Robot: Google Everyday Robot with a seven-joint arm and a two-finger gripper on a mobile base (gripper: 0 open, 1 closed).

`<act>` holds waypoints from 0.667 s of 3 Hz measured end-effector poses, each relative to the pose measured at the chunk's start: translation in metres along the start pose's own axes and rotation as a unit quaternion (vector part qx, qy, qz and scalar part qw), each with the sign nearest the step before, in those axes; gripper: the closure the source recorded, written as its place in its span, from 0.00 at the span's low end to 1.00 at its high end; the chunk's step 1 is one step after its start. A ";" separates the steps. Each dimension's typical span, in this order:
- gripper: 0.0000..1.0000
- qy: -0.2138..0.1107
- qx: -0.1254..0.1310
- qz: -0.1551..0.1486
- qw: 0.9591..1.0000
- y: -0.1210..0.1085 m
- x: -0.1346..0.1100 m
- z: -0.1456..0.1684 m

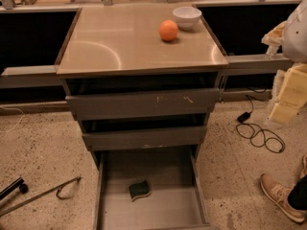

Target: Pick sponge from bottom drawer and place on counter

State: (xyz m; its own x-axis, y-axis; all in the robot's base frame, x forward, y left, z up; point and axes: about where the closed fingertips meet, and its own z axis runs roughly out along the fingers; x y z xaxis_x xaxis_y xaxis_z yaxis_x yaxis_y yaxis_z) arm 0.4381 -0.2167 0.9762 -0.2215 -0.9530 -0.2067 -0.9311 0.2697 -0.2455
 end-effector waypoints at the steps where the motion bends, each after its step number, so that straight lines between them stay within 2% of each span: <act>1: 0.00 0.000 0.000 0.000 1.000 0.000 0.000 0.000; 2: 0.00 -0.014 0.004 -0.003 1.000 0.000 -0.005 0.001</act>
Offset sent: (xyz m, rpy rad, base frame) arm 0.0026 0.0083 -0.0049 0.0514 -0.0137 0.0252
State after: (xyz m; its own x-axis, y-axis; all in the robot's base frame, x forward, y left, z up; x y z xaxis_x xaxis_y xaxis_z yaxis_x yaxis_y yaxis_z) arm 0.4395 -0.2122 0.9761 -0.2072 -0.9503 -0.2324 -0.9302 0.2649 -0.2540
